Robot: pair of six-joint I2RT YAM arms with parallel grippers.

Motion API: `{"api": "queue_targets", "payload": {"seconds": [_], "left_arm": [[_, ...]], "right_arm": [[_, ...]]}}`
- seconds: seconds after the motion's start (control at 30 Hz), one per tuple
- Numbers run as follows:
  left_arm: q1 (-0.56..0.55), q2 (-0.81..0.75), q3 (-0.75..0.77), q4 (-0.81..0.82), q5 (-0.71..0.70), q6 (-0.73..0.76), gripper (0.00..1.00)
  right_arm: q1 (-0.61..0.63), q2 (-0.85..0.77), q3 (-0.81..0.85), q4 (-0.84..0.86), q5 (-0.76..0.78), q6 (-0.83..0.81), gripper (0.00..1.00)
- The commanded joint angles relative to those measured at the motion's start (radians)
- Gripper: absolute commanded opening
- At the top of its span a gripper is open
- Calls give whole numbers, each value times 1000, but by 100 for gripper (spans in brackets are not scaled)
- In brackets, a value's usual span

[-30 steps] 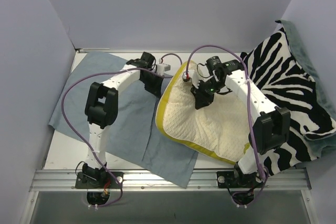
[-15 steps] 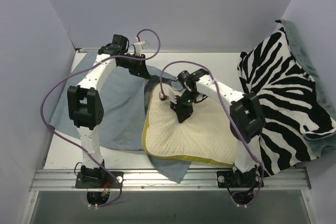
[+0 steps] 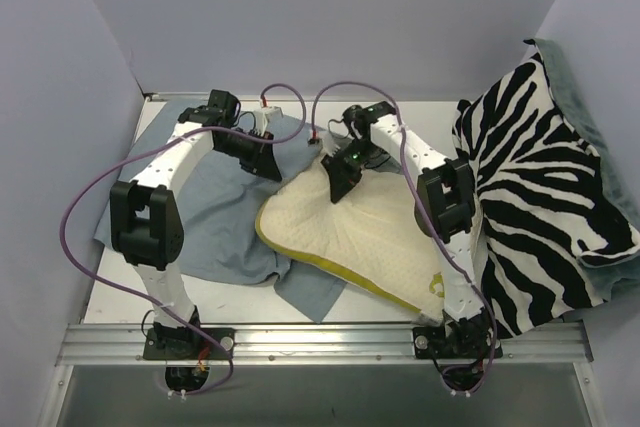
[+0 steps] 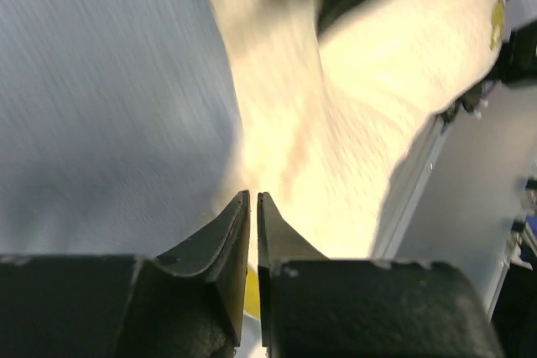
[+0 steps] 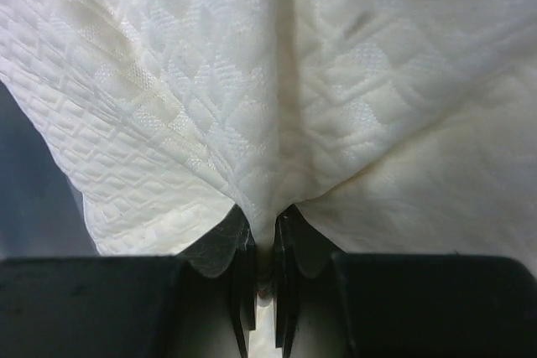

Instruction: Put the pillow into the pillowcase

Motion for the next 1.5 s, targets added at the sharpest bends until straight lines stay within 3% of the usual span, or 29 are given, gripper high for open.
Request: {"api": "queue_targets", "payload": {"seconds": [0.0, 0.13, 0.23, 0.33, 0.4, 0.5, 0.53, 0.63, 0.73, 0.87, 1.03, 1.13, 1.17, 1.2, 1.27, 1.3, 1.47], "left_arm": [[-31, -96, -46, -101, 44, 155, 16], [-71, -104, -6, -177, 4, 229, 17], [-69, -66, 68, -243, 7, 238, 18], [-56, -32, 100, -237, -37, 198, 32], [-14, -68, 45, -123, -98, 104, 48], [24, -166, -134, -12, -189, 103, 62], [23, -188, -176, 7, -291, 114, 65], [29, -223, -311, 58, -363, 117, 71], [18, -187, -339, 93, -363, 76, 73], [-6, -104, -332, 177, -466, -1, 73], [-26, -62, -329, 276, -490, 19, 72], [-42, -33, -323, 291, -489, 31, 66], [-39, -30, -317, 285, -470, 42, 56], [-32, -36, -311, 257, -431, 48, 35], [1, -83, -280, 154, -365, 100, 18], [15, -104, -264, 100, -300, 123, 3], [112, -206, -152, -297, -197, 385, 0]], "right_arm": [[-61, -2, 164, -18, -95, 218, 0], [-47, 11, 146, 28, 17, 269, 0], [-61, 29, 86, 135, 66, 400, 0], [-77, 24, 66, 191, 89, 444, 0], [-90, 20, 54, 206, 91, 435, 0], [-97, 17, 53, 209, 77, 415, 0], [-99, 14, 46, 208, 70, 407, 0], [-97, 1, 18, 208, 40, 378, 0], [-96, -19, -12, 208, 30, 352, 0], [-97, -37, -58, 208, 31, 332, 0], [-99, -52, -80, 206, 36, 321, 0], [-100, -54, -78, 208, 39, 323, 0], [-102, -51, -77, 209, 62, 323, 0], [-99, -51, -75, 209, 83, 321, 0], [-96, -36, -69, 214, 155, 319, 0], [-93, -26, -65, 217, 246, 323, 0], [-107, 23, -34, 226, 370, 364, 0]]}}
